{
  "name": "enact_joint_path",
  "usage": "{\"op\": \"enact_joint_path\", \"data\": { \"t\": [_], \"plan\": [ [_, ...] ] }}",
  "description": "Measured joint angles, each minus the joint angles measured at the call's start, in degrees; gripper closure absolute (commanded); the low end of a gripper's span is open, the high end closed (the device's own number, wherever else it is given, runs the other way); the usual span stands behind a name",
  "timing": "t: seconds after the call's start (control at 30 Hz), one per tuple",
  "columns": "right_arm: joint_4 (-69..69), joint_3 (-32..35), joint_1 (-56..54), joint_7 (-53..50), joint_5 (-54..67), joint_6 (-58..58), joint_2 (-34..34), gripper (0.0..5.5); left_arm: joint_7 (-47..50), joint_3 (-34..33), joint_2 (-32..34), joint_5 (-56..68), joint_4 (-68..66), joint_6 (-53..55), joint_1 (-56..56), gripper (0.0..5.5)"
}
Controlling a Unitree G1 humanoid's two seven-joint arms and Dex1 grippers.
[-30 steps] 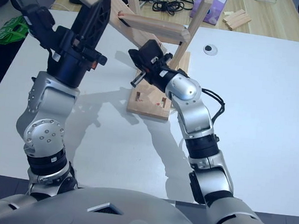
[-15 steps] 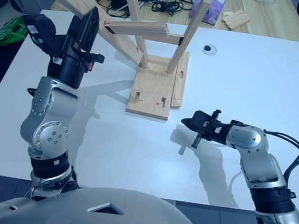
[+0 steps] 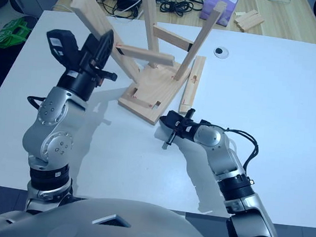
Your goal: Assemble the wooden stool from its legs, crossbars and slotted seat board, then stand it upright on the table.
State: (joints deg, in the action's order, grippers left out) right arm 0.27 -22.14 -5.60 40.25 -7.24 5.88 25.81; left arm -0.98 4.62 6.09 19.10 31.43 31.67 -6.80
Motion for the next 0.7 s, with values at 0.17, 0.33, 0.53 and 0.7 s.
{"op": "enact_joint_path", "data": {
  "t": [0.17, 0.33, 0.53, 0.7],
  "plan": [
    [-2.87, 2.53, 3.31, -1.93, 0.16, 1.07, 0.29, 5.5, -2.38, 2.55, 3.14, -3.87, -0.62, 0.63, 1.13, 4.48],
    [-2.92, 5.62, 5.31, -3.46, 0.23, 1.13, 1.79, 5.5, -4.39, 4.86, 4.95, -6.65, 0.33, -0.15, 2.0, 4.48],
    [-2.89, 5.77, 5.39, -4.98, 0.02, 1.04, 1.46, 5.5, -7.35, 2.82, 6.55, -5.87, 1.72, 1.52, 2.7, 4.48],
    [-2.78, 5.39, 5.77, -6.24, -0.67, 0.66, 1.04, 5.5, -8.26, 0.98, 7.43, -4.39, 3.97, 7.44, 3.18, 4.48]
  ]
}}
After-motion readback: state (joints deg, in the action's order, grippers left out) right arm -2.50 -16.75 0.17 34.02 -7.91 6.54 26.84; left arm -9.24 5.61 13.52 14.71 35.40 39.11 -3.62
